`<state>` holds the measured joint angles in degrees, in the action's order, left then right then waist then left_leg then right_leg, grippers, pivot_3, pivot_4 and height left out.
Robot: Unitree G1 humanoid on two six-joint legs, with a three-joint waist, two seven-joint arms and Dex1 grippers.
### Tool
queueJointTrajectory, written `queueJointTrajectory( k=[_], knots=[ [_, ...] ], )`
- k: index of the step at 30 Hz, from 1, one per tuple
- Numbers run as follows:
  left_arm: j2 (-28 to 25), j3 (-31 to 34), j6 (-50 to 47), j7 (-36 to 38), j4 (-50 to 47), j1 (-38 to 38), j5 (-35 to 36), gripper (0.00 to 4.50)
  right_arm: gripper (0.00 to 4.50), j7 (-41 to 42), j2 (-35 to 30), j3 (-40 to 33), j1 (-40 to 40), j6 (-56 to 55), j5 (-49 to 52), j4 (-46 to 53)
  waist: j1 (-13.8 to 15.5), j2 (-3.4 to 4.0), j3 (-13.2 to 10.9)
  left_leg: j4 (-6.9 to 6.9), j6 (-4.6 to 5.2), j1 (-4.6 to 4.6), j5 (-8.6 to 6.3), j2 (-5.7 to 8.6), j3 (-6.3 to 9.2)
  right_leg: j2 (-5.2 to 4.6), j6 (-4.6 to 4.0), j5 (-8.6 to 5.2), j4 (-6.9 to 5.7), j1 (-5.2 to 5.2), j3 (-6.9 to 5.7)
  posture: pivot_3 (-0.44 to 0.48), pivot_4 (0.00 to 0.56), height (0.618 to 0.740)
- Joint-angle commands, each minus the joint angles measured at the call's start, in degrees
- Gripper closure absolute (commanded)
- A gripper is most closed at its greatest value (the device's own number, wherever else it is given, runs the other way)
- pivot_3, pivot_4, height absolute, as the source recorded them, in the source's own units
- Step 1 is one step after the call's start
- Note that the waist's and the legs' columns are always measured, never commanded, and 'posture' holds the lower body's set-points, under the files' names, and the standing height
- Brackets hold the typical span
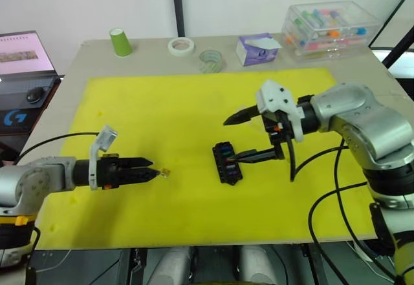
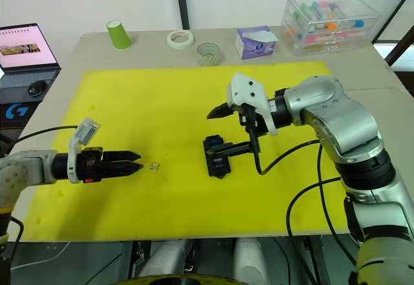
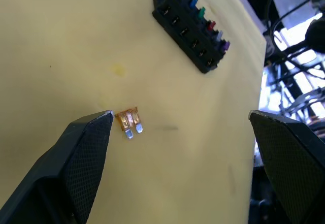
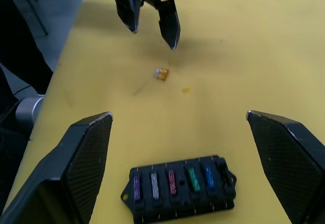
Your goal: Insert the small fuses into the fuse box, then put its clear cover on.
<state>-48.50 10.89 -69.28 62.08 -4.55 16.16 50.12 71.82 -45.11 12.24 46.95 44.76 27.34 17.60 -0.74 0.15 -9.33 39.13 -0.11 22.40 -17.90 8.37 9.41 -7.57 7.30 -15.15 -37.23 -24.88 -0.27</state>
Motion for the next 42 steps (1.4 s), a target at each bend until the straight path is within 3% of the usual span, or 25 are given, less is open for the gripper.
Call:
queueJointTrajectory(
  k=[1, 2, 18, 32, 40, 42],
  knots=[
    [1.29, 0.83, -4.32, -1.95, 3.49, 1.43, 2.16, 0.93, 0.00, -1.28, 1.26, -0.34, 1.64, -0.89, -0.01, 0.88, 0.00, -0.01, 0.01, 0.00, 0.00, 0.00, 0.00, 0.00, 0.00, 0.01, 0.00, 0.00, 0.00, 0.00, 0.00, 0.000, 0.150, 0.740],
    [1.60, 0.48, -6.11, -2.24, 4.51, 1.79, 2.57, 1.27, 0.00, -1.38, 1.34, -0.12, 1.49, -1.37, -0.31, 0.86, -0.03, -0.01, 0.00, 0.00, 0.00, 0.00, 0.00, 0.00, 0.00, 0.01, 0.00, 0.00, -0.01, 0.00, 0.00, 0.000, 0.150, 0.740],
    [8.03, -2.70, -12.06, -6.74, 6.06, 4.33, 3.20, 1.27, 0.00, -2.65, 1.59, 0.62, 1.22, -2.38, -1.25, 1.07, 0.10, -0.04, 0.03, 0.05, 0.00, 0.00, 0.00, 0.02, 0.01, -0.02, 0.00, 0.00, -0.01, 0.02, 0.00, 0.000, 0.150, 0.740],
    [6.85, -5.36, -6.99, -6.48, 10.14, 3.91, -1.06, 1.27, 0.00, -3.74, 1.89, 1.02, 1.40, -2.05, -1.53, 1.52, 0.13, -0.04, 0.06, 0.04, -0.01, -0.01, 0.01, 0.02, 0.00, -0.02, 0.00, 0.00, -0.03, 0.03, 0.00, 0.000, 0.150, 0.740],
    [9.16, -7.02, -4.72, -6.47, 12.28, 5.07, -1.63, 1.27, 0.00, -4.12, 2.26, 2.00, 1.46, -3.01, -2.13, 1.50, 0.47, -0.03, 0.10, 0.07, -0.02, -0.05, 0.02, 0.03, 0.01, -0.04, 0.00, 0.00, -0.04, 0.10, 0.00, 0.000, 0.150, 0.740],
    [9.48, -6.79, -4.17, -6.47, 12.48, 5.20, -1.72, 1.67, 0.00, -4.14, 2.27, 1.98, 1.34, -2.96, -2.07, 1.75, 0.61, -0.04, 0.11, 0.08, -0.02, -0.06, 0.02, 0.04, 0.01, -0.04, 0.00, 0.00, -0.04, 0.11, 0.00, 0.000, 0.150, 0.740]
  ],
)
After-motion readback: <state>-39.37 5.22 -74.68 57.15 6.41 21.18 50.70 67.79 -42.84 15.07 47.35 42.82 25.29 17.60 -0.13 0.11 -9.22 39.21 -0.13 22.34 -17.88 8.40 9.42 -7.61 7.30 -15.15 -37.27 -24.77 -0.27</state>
